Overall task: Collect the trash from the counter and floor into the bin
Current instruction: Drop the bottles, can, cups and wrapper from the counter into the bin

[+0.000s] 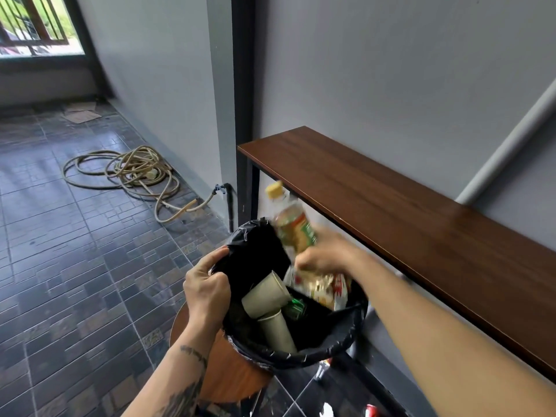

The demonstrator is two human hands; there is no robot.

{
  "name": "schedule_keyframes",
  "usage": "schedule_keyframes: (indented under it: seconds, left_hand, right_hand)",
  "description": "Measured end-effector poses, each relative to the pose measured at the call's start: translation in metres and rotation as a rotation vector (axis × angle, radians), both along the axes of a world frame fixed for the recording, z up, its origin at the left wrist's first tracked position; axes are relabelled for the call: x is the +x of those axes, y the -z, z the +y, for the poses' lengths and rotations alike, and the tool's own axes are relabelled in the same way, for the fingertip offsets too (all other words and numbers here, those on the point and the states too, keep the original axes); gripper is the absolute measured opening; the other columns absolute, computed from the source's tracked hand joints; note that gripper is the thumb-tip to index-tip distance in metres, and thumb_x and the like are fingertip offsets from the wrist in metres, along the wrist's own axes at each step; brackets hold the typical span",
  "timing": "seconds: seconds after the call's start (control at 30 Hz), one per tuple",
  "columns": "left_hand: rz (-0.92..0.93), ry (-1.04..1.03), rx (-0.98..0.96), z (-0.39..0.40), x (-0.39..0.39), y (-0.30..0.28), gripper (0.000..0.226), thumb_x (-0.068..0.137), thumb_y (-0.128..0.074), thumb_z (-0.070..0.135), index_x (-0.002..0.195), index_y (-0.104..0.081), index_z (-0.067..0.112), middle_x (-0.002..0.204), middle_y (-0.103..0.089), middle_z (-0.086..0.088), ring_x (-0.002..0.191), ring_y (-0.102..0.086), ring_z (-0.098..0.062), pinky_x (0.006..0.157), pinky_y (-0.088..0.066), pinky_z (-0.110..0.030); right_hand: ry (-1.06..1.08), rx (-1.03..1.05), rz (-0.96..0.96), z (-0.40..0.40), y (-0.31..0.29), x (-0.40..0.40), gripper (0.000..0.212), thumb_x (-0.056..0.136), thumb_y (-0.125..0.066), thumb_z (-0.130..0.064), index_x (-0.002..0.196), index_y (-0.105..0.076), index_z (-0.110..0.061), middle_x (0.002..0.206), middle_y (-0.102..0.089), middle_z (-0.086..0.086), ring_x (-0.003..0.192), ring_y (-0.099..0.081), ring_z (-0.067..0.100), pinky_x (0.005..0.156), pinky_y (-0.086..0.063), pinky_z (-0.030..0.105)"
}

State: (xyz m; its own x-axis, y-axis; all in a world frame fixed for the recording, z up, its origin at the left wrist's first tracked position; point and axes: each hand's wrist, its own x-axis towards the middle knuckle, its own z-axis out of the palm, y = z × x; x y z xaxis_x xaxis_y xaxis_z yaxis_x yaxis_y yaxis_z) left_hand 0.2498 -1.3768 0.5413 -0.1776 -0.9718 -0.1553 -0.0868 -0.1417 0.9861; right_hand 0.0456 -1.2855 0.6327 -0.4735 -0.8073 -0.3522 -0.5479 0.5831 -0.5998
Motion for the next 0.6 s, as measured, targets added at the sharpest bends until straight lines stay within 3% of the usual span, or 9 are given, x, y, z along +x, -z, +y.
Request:
schedule_keyframes:
  seconds: [0.07,0.17,0.27,0.4,0.5,0.53,0.6]
  left_hand:
    - [0.006,0.001,-0.015,0.001,0.006,0.001,0.066,0.058,-0.041,0.001,0.102,-0.078,0.033,0.098,-0.076,0.018,0.070,-0.068,0.003,0.076,-0.060,-0.036]
    - [0.017,0.001,0.000,0.002,0.014,0.005,0.067,0.065,-0.042,-0.008,0.107,-0.078,0.030,0.099,-0.077,0.014,0.073,-0.070,-0.009,0.067,-0.057,-0.032]
    - [0.058,-0.003,0.007,0.002,0.019,0.009,0.066,0.066,-0.042,-0.008,0.107,-0.078,0.029,0.098,-0.077,0.018,0.077,-0.069,-0.004,0.075,-0.054,-0.028]
    - [0.067,-0.009,-0.004,0.006,0.022,0.006,0.064,0.068,-0.044,-0.008,0.106,-0.078,0.028,0.103,-0.077,0.016,0.086,-0.070,0.002,0.076,-0.054,-0.020]
    - [0.083,0.005,0.008,0.007,0.022,0.004,0.065,0.069,-0.044,-0.010,0.108,-0.078,0.029,0.099,-0.078,0.015,0.076,-0.068,-0.004,0.067,-0.055,-0.019]
    - [0.087,0.015,0.004,0.007,0.023,0.004,0.065,0.068,-0.043,-0.009,0.108,-0.078,0.029,0.100,-0.078,0.014,0.078,-0.070,-0.006,0.068,-0.055,-0.022]
    - [0.081,0.025,0.000,0.007,0.026,0.003,0.065,0.068,-0.044,-0.008,0.107,-0.078,0.031,0.099,-0.078,0.012,0.080,-0.071,-0.010,0.069,-0.055,-0.025]
  right_hand:
    - [-0.020,0.223,-0.001,-0.001,0.026,0.019,0.052,0.060,-0.073,-0.035,0.109,-0.058,-0.029,0.102,-0.066,0.001,0.088,-0.065,0.020,0.079,-0.055,0.037]
    - [0.046,0.371,0.043,0.006,0.054,0.039,0.063,0.065,-0.073,-0.042,0.121,-0.058,-0.018,0.111,-0.063,0.005,0.094,-0.061,0.024,0.083,-0.053,0.036]
    - [0.122,0.423,0.082,0.016,0.070,0.048,0.059,0.070,-0.067,-0.041,0.122,-0.060,-0.013,0.123,-0.062,0.010,0.103,-0.060,0.030,0.087,-0.052,0.037]
    - [0.133,0.354,0.204,0.016,0.057,0.052,0.048,0.072,-0.058,-0.031,0.117,-0.061,-0.014,0.125,-0.062,0.013,0.111,-0.061,0.035,0.089,-0.052,0.038]
    - [0.171,0.054,0.489,0.021,0.033,0.040,0.040,0.077,-0.054,-0.023,0.117,-0.058,-0.020,0.124,-0.058,0.008,0.113,-0.054,0.031,0.089,-0.049,0.038]
    - [0.205,-0.010,0.584,0.025,0.028,0.033,0.044,0.079,-0.054,-0.023,0.123,-0.054,-0.021,0.128,-0.053,0.008,0.117,-0.048,0.031,0.092,-0.046,0.040]
    - [0.268,0.053,0.648,0.040,0.027,0.021,0.062,0.081,-0.054,-0.026,0.141,-0.038,-0.024,0.139,-0.041,0.011,0.125,-0.039,0.033,0.097,-0.043,0.045]
